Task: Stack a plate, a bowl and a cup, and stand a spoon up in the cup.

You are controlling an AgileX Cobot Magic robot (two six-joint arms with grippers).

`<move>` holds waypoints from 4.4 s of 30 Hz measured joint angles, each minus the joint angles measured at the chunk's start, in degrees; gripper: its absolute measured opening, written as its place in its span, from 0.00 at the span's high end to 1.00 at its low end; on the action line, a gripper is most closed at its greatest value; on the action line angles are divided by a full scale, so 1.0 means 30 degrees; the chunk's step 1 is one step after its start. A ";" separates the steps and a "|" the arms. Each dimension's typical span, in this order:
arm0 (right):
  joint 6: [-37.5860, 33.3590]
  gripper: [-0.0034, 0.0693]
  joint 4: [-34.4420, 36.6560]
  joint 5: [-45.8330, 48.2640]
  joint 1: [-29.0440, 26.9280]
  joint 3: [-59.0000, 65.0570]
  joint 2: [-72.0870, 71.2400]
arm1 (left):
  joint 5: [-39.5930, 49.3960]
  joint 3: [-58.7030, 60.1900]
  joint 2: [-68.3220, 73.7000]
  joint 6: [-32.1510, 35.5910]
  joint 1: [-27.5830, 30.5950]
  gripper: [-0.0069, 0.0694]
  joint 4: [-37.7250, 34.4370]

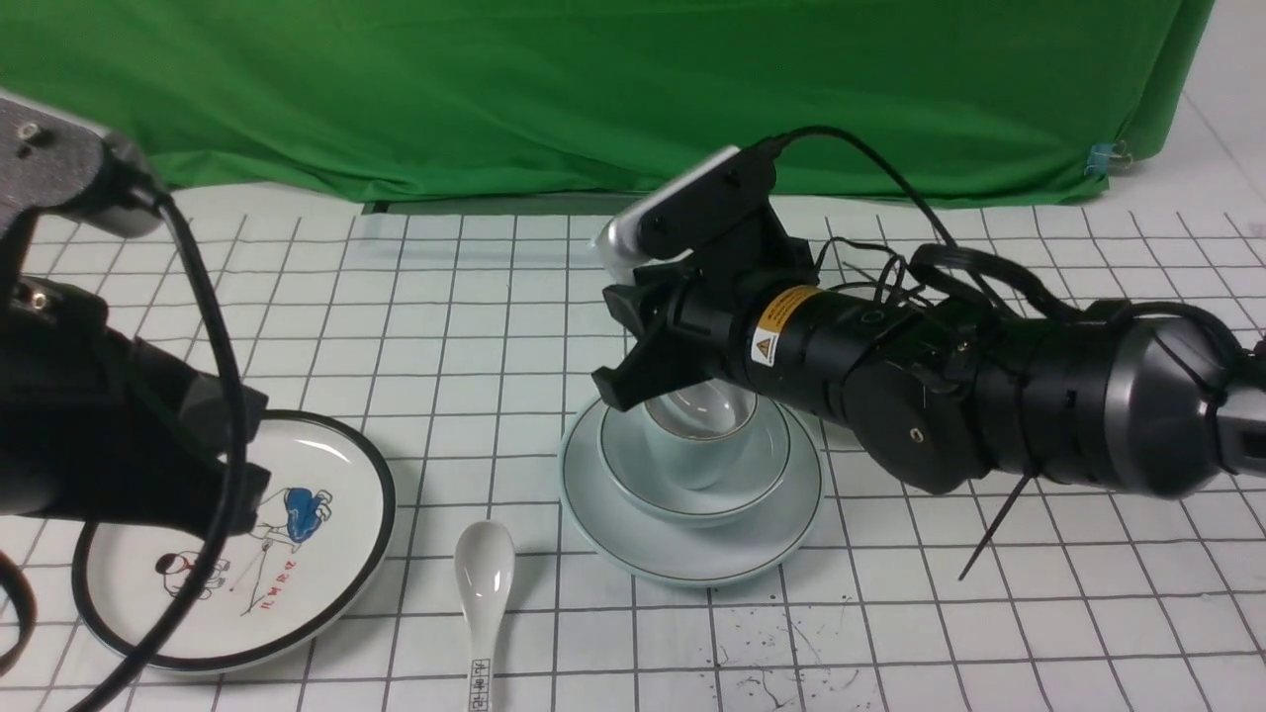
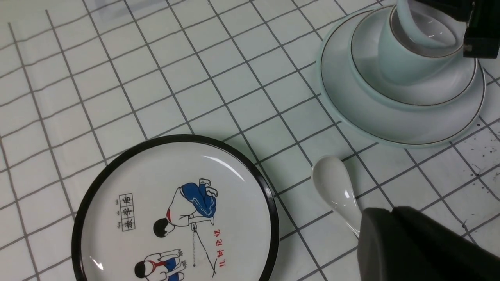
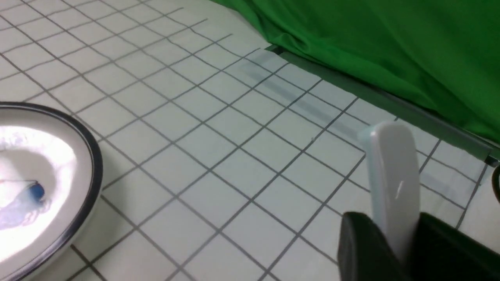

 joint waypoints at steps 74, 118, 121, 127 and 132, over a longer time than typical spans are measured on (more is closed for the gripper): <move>-0.0282 0.94 0.0000 0.3186 -0.3619 1.5672 -2.7204 | -0.4214 0.8591 -1.5490 -0.1854 0.0000 0.95 0.2358; 0.1890 0.88 -0.0431 1.0188 -1.3378 2.1607 -3.5073 | -0.4214 0.8591 -1.5483 -0.1787 0.0000 0.95 0.2396; 0.1890 0.88 -0.0431 1.0188 -1.3378 2.1607 -3.5073 | -0.4214 0.8608 -1.5483 -0.1787 0.0000 0.95 0.2396; 0.1890 0.85 -0.0431 1.0232 -1.3378 2.1607 -3.5073 | -0.5143 0.9238 -1.5467 -0.1787 0.0101 0.95 0.1955; 0.1890 0.83 -0.0431 1.0231 -1.3378 2.1607 -3.5073 | -1.1034 1.2054 -1.5439 -0.1551 0.2820 0.95 0.0710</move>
